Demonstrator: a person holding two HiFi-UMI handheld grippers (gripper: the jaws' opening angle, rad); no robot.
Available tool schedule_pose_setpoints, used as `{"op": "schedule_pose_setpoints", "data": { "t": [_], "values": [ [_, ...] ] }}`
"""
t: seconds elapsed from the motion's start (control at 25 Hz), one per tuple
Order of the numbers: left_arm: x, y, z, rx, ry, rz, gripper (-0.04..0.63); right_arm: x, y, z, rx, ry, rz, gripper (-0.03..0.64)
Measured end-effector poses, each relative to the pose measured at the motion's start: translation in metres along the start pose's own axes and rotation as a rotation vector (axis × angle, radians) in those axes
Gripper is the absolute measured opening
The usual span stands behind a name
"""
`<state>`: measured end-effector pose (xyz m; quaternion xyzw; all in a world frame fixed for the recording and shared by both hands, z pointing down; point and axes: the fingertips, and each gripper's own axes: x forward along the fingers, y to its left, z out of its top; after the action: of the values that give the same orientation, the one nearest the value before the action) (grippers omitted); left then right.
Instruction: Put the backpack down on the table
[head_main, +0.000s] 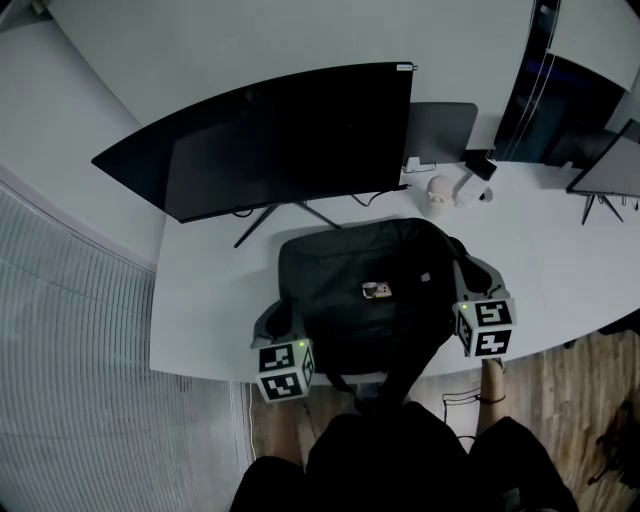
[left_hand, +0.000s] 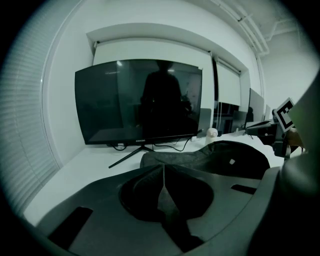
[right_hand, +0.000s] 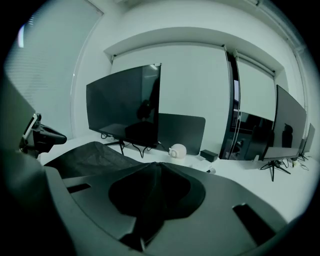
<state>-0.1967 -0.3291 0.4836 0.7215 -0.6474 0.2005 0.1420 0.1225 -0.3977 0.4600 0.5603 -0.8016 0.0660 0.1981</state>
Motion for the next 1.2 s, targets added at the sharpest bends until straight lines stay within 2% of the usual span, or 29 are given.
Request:
{"op": "schedule_pose_setpoints", "data": {
  "t": [0.4, 0.64, 0.84, 1.2],
  "values": [
    [-0.035, -0.006, 0.039, -0.002, -0.165, -0.041, 0.017, -0.032, 0.006, 0.040, 0.129, -0.205, 0.120, 0.017],
    [-0.051, 0.000, 0.057, -0.043, -0.259, -0.046, 0.016, -0.049, 0.009, 0.058, 0.161, -0.303, 0.167, 0.017],
    [-0.064, 0.010, 0.064, -0.057, -0.317, -0.032, 0.017, -0.059, 0.004, 0.066, 0.171, -0.339, 0.157, 0.014],
    [-0.073, 0.018, 0.066, -0.065, -0.358, -0.018, 0.015, -0.065, -0.004, 0.072, 0.138, -0.357, 0.126, 0.014]
  ]
}}
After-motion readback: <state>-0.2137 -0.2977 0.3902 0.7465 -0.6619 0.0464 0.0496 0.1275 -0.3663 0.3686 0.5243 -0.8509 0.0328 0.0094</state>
